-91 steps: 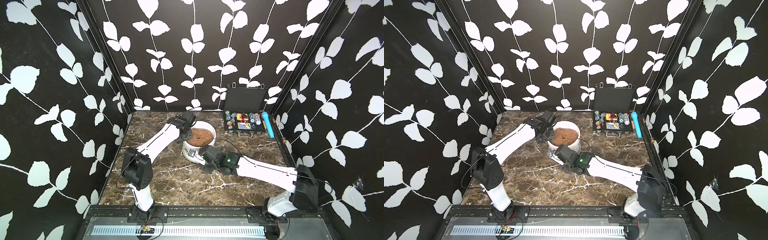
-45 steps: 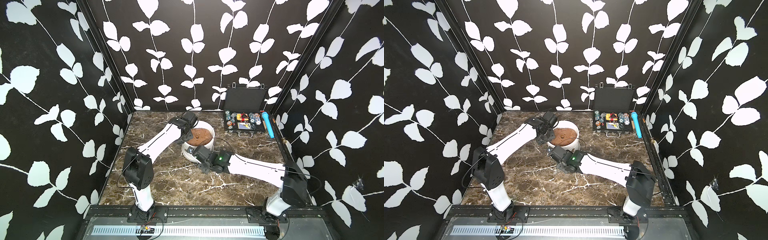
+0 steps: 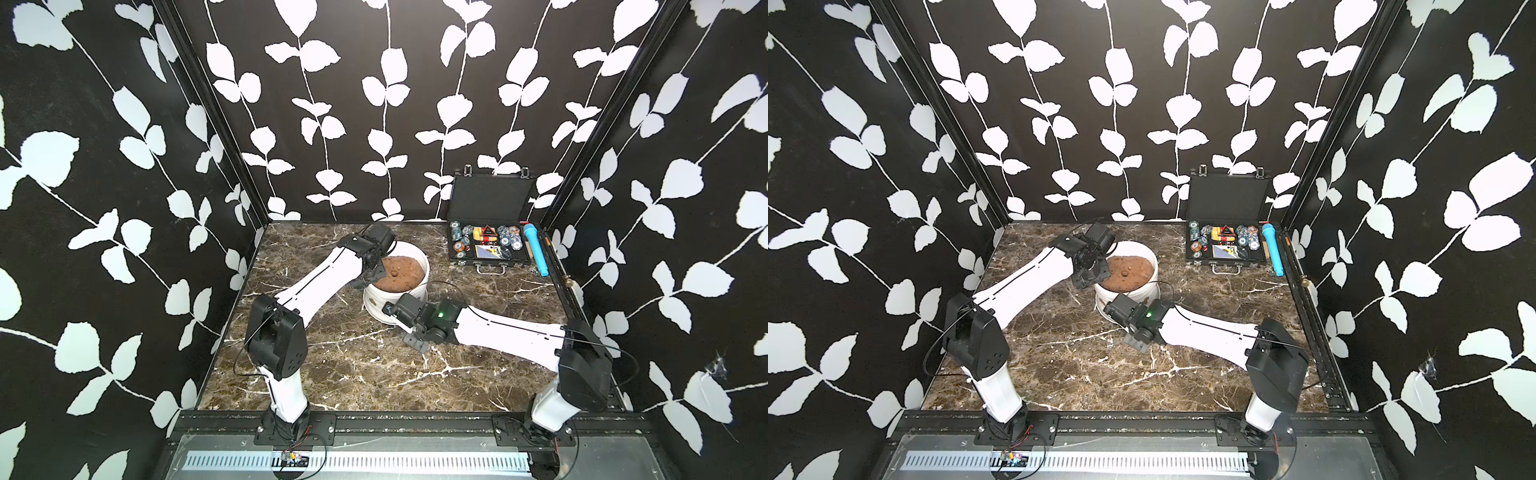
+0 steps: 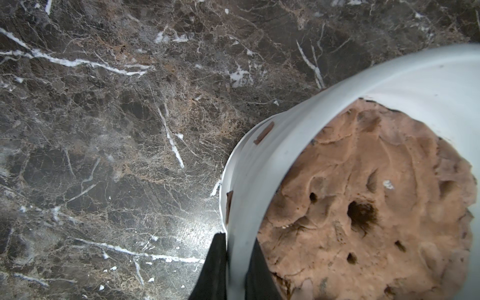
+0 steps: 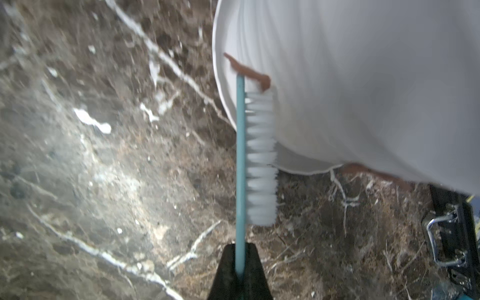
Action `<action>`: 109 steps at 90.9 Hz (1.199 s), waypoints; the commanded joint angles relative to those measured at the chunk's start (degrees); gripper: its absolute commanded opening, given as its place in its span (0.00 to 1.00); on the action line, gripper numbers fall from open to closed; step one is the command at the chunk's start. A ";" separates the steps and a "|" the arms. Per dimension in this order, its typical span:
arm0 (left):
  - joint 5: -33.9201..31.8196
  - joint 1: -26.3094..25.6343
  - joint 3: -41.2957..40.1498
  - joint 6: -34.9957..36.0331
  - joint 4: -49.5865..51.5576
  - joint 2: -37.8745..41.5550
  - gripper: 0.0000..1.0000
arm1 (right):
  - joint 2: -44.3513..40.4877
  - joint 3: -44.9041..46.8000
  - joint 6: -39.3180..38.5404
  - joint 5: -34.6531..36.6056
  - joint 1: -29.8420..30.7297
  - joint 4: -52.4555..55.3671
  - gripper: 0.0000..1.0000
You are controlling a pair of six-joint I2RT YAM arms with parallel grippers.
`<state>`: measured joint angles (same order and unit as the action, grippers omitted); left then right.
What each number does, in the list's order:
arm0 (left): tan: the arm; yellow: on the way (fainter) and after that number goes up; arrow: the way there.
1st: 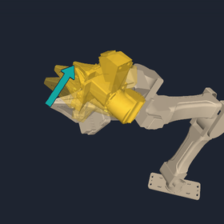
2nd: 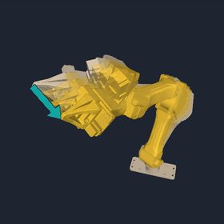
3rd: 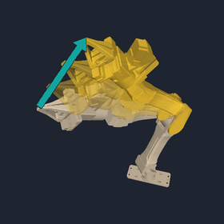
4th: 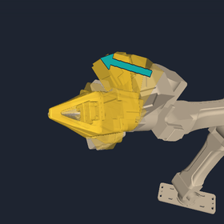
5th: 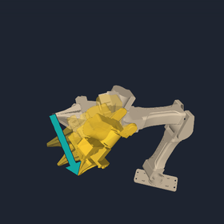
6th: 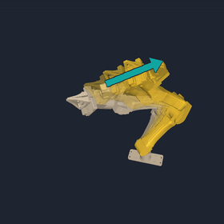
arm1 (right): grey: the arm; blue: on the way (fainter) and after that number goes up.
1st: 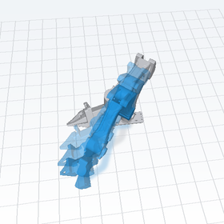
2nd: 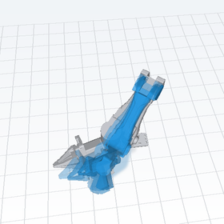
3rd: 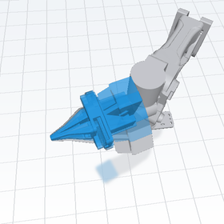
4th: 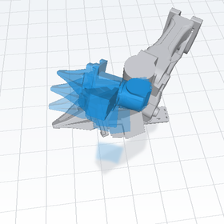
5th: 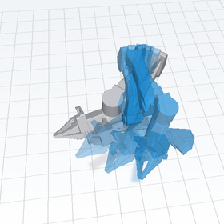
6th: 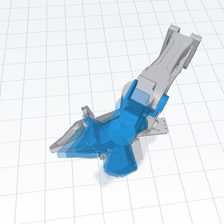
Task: Scrub the dried mud off the ceramic pot
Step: Rotate the pot on the tray.
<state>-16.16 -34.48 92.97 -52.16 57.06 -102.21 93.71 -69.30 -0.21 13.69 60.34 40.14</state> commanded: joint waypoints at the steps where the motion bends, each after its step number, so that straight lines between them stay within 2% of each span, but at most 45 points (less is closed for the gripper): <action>1: 1.99 -0.59 0.15 1.98 1.73 1.98 0.00 | -6.59 2.71 -1.17 -2.06 -0.16 2.23 0.00; 12: 2.08 -0.51 -0.47 4.44 0.33 2.01 0.00 | -11.79 5.65 -3.61 -2.93 -0.40 -1.44 0.00; 20: 2.48 -0.51 -0.69 6.92 -0.41 1.92 0.00 | -10.94 4.38 -5.87 -1.97 -0.85 -0.14 0.00; 29: 2.58 -0.21 -1.47 12.83 -2.77 2.05 0.00 | -10.16 3.03 -7.83 -1.26 -2.77 1.04 0.00; 46: 5.28 3.06 -5.01 25.55 -8.24 2.39 0.00 | -12.36 4.31 -16.58 -9.79 -6.13 -0.97 0.00; 63: 6.75 4.74 -2.86 35.62 -8.92 1.27 0.00 | -12.24 2.25 -21.61 -15.63 -9.92 -0.56 0.00; 86: 10.30 6.52 -0.17 45.34 -8.83 -1.11 0.00 | -7.09 -0.87 -26.85 -14.74 -14.20 0.49 0.00; 109: 12.99 6.70 1.47 48.99 -8.71 -2.53 0.00 | -0.22 -1.71 -28.03 -14.61 -14.30 -0.27 0.00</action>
<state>-5.96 -27.94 93.30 -7.75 47.94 -103.57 90.11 -70.46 -27.66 -2.72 46.83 40.97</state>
